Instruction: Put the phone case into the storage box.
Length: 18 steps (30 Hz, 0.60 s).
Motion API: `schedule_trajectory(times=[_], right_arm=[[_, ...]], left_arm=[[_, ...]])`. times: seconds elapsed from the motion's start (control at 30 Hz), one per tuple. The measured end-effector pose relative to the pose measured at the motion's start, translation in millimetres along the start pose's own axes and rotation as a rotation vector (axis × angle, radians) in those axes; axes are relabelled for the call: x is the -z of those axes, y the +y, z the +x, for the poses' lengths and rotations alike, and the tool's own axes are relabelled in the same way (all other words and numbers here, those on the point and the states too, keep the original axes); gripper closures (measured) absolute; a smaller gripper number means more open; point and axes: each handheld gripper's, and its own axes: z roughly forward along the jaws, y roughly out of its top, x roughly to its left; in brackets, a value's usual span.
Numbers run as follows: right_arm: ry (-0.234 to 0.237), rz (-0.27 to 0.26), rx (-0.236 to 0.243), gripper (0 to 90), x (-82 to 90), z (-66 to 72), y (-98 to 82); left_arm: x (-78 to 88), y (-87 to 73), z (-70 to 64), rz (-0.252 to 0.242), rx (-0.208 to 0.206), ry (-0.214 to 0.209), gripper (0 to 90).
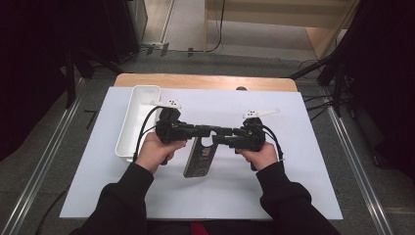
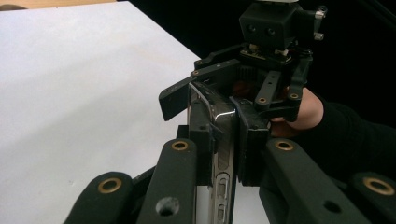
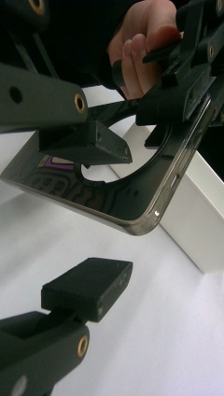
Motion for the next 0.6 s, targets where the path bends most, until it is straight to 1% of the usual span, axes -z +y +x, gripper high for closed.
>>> schedule_trajectory(times=[0.17, 0.33, 0.4, 0.5, 0.6], right_arm=[[0.012, -0.002, 0.014, 47.9, -0.9, 0.0, 1.7], [0.034, -0.002, 0.015, 54.9, -1.4, -1.6, 2.2], [0.043, 0.002, 0.024, 58.7, -1.4, -1.6, 2.0], [0.031, 0.008, 0.039, 64.2, -0.8, 0.3, 2.1], [0.018, 0.019, 0.034, 65.1, -0.1, 2.1, 3.2]], left_arm=[[-1.7, 0.0, 0.0, 0.007, -0.004, -0.01, 79.2], [-3.1, 0.1, -0.9, 0.013, -0.015, -0.02, 79.2], [-3.6, 0.1, -1.2, 0.014, -0.019, -0.02, 79.2], [-3.7, 0.1, -0.8, 0.018, -0.024, -0.012, 79.2], [-3.2, 0.2, -0.9, 0.016, -0.031, -0.006, 79.1]])
